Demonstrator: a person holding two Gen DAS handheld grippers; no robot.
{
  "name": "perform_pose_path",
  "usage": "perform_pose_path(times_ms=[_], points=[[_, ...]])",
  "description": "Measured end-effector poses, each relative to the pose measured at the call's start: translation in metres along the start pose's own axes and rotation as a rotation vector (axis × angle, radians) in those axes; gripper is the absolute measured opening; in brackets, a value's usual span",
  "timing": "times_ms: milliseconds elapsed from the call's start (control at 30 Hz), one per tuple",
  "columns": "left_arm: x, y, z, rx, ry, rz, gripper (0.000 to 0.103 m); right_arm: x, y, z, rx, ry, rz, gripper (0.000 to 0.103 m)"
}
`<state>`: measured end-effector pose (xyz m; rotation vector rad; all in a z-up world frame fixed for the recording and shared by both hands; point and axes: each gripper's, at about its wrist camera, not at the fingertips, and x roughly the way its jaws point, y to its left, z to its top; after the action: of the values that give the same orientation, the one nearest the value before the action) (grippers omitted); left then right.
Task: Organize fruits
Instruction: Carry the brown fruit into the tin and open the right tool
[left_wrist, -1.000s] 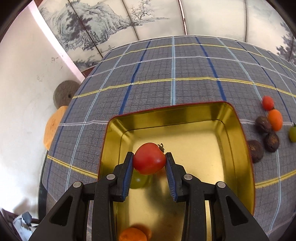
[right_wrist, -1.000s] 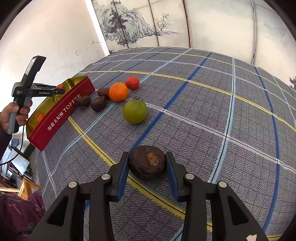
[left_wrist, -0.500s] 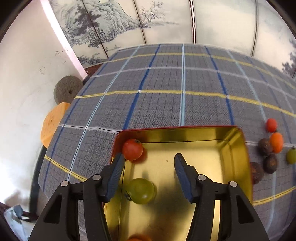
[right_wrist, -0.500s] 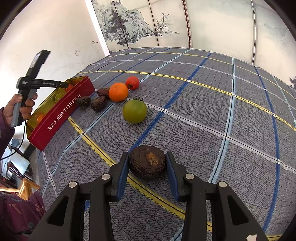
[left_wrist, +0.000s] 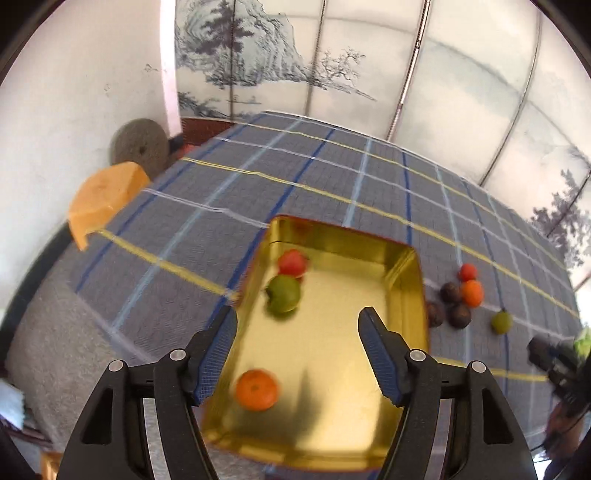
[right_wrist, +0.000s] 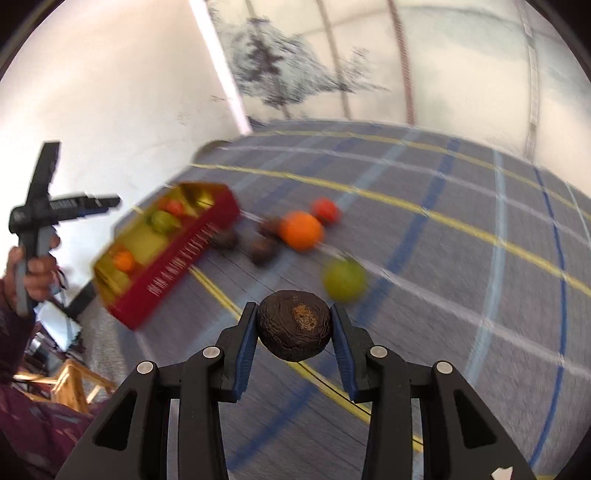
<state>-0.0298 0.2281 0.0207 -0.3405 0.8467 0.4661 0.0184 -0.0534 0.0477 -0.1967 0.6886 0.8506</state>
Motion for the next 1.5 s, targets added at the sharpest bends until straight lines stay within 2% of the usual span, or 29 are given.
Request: perform_pose_path(times_ms=[100,167,367,467,600,733,1000,1167,1267,1433,1500], points=[[-0.015,0.005,-0.009,0.024,-0.028,0.081,0.071,0.011,0.034,0.026,-0.065,-0.008,0.075,0.036],[-0.020,0.011,-0.014,0.037,-0.027,0.119,0.083,0.022,0.055,0.040,-0.096,-0.005,0.130,0.036],[-0.032,0.025,-0.020,0.044,-0.044,0.128,0.094,0.087,0.124,0.075,-0.195,0.075,0.266,0.036],[-0.039,0.028,-0.021,0.055,-0.052,0.104,0.095,0.118,0.150,0.082,-0.224,0.128,0.300,0.036],[-0.055,0.028,-0.025,0.076,-0.120,0.118,0.098,0.155,0.179,0.088,-0.257,0.197,0.308,0.036],[-0.062,0.029,-0.027,0.093,-0.163,0.142,0.098,0.176,0.193,0.093,-0.266,0.239,0.299,0.036],[-0.056,0.026,-0.033,0.141,-0.169,0.172,0.098,0.207,0.210,0.101,-0.245,0.292,0.277,0.036],[-0.058,0.020,-0.037,0.184,-0.187,0.201,0.098,0.214,0.219,0.100,-0.249,0.304,0.278,0.036],[-0.058,0.020,-0.038,0.188,-0.184,0.194,0.098,0.217,0.221,0.100,-0.240,0.310,0.277,0.037],[-0.055,0.019,-0.040,0.194,-0.174,0.194,0.098,0.212,0.220,0.105,-0.207,0.278,0.302,0.041],[-0.055,0.018,-0.042,0.198,-0.173,0.197,0.098,0.205,0.217,0.108,-0.186,0.245,0.326,0.045]])
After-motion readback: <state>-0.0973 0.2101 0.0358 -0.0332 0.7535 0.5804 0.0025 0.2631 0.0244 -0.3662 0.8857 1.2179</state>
